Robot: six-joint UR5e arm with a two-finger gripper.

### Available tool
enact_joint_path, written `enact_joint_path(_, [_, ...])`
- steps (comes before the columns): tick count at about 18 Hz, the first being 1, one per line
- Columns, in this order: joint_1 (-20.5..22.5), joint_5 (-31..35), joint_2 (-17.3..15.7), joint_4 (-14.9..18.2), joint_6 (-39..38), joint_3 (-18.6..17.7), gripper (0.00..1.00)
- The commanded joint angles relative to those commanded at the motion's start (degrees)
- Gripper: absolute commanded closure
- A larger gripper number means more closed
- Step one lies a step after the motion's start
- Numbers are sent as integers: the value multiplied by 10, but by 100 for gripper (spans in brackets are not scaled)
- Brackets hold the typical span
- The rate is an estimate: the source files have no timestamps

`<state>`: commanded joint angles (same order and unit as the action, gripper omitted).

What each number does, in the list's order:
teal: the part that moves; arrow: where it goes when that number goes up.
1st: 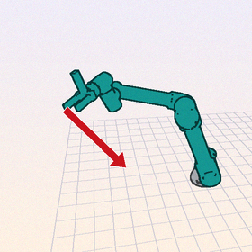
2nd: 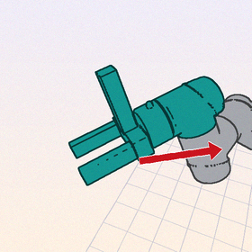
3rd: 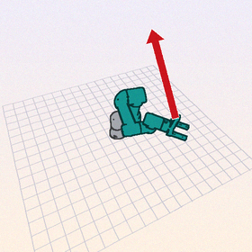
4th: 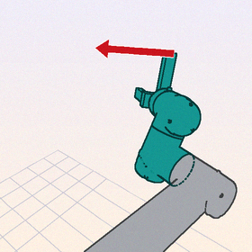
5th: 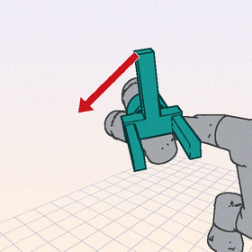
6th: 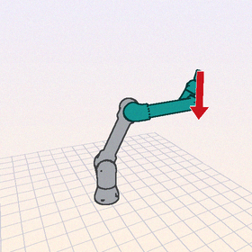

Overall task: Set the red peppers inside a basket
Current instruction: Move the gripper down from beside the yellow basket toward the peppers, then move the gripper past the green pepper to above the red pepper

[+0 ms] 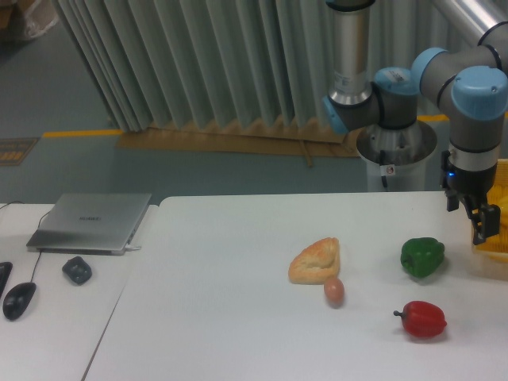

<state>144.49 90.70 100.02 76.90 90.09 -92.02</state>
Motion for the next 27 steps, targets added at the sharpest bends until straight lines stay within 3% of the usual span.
enact_joint_path(12, [-41, 0, 3, -3, -19, -2, 0])
enact_joint_path(19, [-74, 3, 11, -4, -112, -4, 0])
enact_joint_path(23, [-108, 7, 31, -44, -189, -4, 0])
enact_joint_path(26, [-125, 43, 49, -54, -215, 9, 0])
enact_joint_path(27, [-126, 47, 56, -72, -234, 18, 0])
